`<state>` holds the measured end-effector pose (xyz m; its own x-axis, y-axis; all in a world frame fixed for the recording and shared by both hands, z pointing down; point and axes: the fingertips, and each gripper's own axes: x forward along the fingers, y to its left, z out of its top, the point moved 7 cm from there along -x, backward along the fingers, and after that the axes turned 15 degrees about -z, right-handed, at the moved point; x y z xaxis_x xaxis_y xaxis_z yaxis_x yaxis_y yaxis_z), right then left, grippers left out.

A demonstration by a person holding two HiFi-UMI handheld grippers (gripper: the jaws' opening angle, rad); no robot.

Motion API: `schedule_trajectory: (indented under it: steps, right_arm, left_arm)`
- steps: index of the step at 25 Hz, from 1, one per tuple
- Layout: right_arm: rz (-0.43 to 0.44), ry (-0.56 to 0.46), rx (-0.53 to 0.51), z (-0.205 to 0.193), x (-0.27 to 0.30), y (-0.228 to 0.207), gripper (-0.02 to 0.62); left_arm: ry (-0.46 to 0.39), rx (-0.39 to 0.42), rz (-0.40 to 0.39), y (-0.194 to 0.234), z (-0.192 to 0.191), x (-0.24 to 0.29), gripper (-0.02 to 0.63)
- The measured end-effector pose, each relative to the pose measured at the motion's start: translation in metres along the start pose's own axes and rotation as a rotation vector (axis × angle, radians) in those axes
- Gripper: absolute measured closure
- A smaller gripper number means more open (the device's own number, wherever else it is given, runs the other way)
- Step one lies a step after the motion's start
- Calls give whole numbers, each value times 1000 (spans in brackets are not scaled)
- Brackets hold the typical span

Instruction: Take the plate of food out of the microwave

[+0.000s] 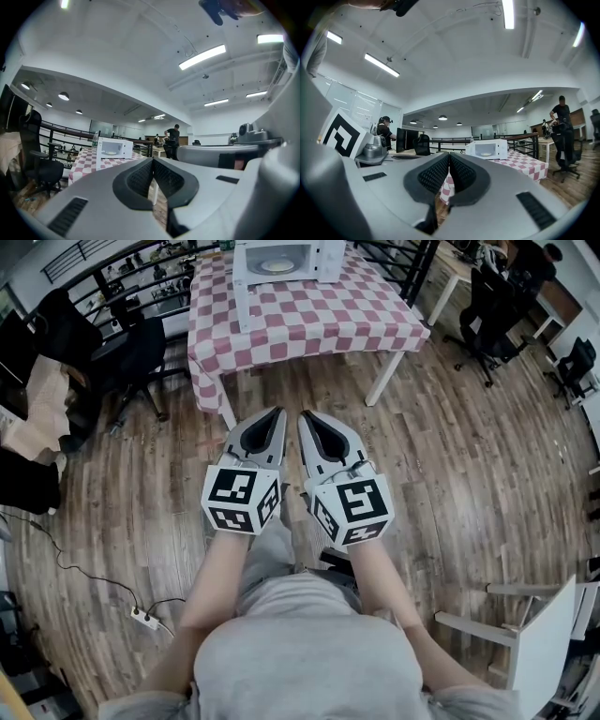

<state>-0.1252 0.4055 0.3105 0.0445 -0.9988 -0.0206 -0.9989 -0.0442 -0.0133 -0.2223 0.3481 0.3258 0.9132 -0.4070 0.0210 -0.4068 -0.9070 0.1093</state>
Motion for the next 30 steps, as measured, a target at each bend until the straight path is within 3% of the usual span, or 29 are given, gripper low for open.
schedule_trajectory:
  steps: [13, 19, 30]
  right_arm:
    - [-28, 21, 19, -4, 94, -20, 568]
    - [24, 13, 26, -1, 139, -21, 568]
    - [-52, 20, 56, -2, 217, -30, 568]
  left_arm:
    - [-11, -4, -40, 79, 16, 64, 603]
    - [-24, -17, -87, 116, 22, 93, 603]
    - [-8, -22, -160, 178, 35, 134, 603]
